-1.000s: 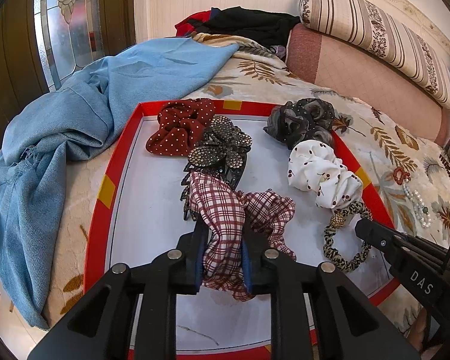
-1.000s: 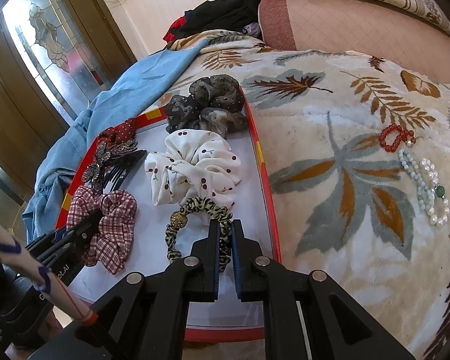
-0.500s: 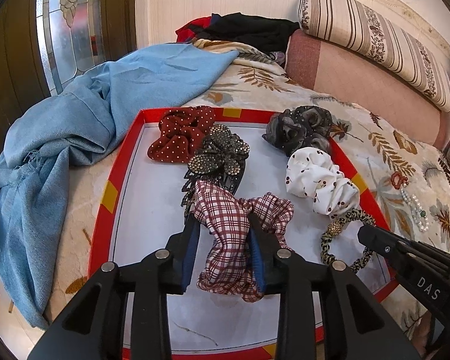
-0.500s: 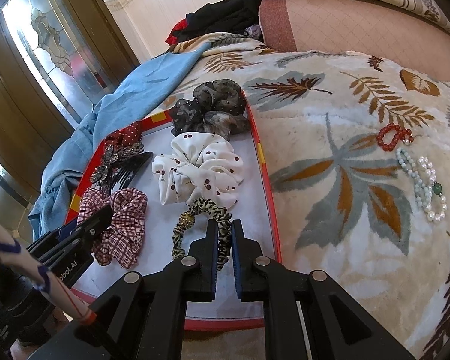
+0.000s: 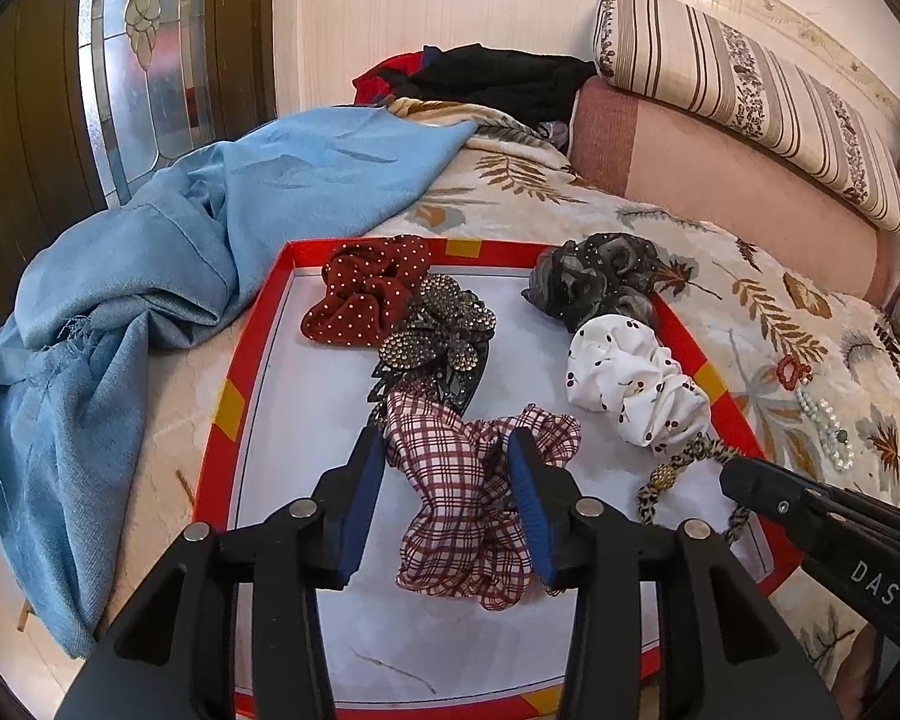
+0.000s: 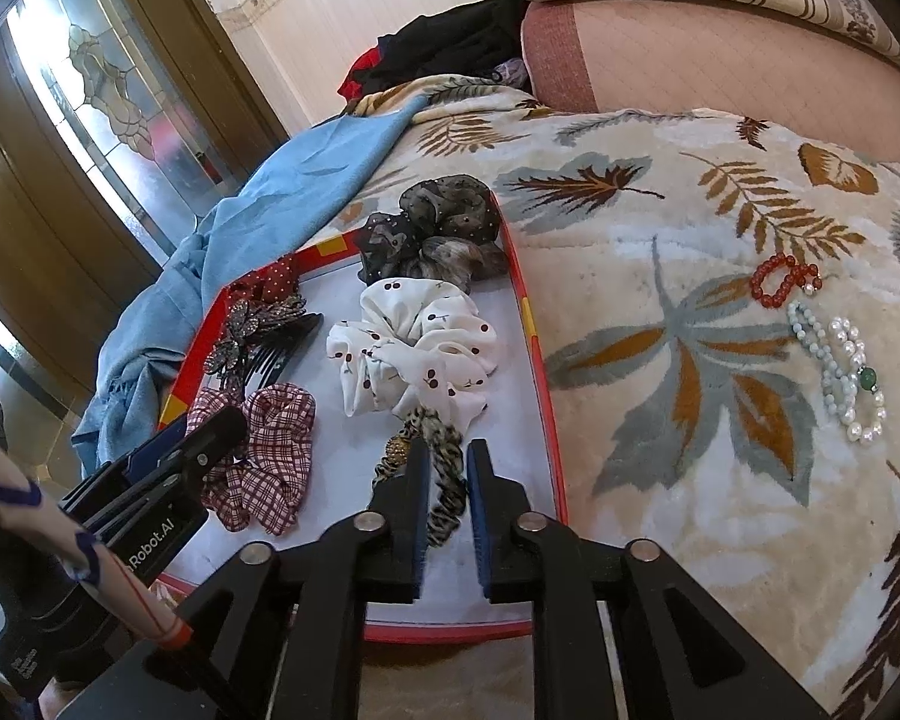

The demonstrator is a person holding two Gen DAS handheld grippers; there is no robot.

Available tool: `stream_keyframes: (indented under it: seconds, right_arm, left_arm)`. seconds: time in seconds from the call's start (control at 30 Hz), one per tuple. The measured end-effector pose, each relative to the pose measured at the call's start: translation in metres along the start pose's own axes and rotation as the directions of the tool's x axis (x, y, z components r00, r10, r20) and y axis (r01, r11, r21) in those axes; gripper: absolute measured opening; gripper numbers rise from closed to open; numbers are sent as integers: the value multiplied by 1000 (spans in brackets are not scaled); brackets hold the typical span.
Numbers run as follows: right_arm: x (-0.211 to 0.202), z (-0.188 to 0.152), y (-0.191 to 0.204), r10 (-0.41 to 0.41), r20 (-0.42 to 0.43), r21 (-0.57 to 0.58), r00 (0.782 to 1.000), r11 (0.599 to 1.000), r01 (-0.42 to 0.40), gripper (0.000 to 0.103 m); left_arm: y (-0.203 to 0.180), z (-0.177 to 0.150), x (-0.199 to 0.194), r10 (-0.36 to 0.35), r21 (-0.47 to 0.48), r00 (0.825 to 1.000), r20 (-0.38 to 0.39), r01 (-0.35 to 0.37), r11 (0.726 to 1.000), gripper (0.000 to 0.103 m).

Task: Organize jewelry
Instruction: 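Lower the beaded bracelet into the tray and open the right tool, then move both tools back to the pearl pieces on the blanket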

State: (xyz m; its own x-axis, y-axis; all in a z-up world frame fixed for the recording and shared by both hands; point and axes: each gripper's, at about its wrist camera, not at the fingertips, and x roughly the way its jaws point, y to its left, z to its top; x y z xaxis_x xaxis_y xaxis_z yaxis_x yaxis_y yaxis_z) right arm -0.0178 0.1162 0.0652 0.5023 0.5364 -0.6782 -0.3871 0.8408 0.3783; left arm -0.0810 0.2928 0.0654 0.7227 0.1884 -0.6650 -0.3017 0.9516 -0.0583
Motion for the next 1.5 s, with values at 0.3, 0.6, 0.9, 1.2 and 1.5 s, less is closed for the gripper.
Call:
stream_keyframes:
  seconds: [0.3, 0.6, 0.9, 1.2, 1.5]
  right_arm:
    - [-8, 1, 0, 12, 15, 7, 1000, 1000, -13, 20]
    - [-17, 0, -1, 26, 25, 24, 999, 999, -27, 20]
    - [-23, -4, -11, 39, 27, 54, 999, 998, -41, 20]
    - [-42, -5, -29, 46, 49, 84, 998, 995, -50, 20]
    - [-80, -14, -103, -1, 72, 165, 997, 986, -10, 20]
  left_arm:
    - [-1, 2, -7, -3, 1, 999, 38, 3, 1000, 50]
    - [-7, 5, -17, -14, 3, 996, 91, 14, 1000, 53]
    - [-13, 5, -20, -11, 11, 993, 114, 10, 1000, 54]
    - [-29, 3, -26, -23, 57, 989, 148, 14, 998, 56]
    - [-56, -4, -40, -67, 133, 980, 190, 42, 990, 58]
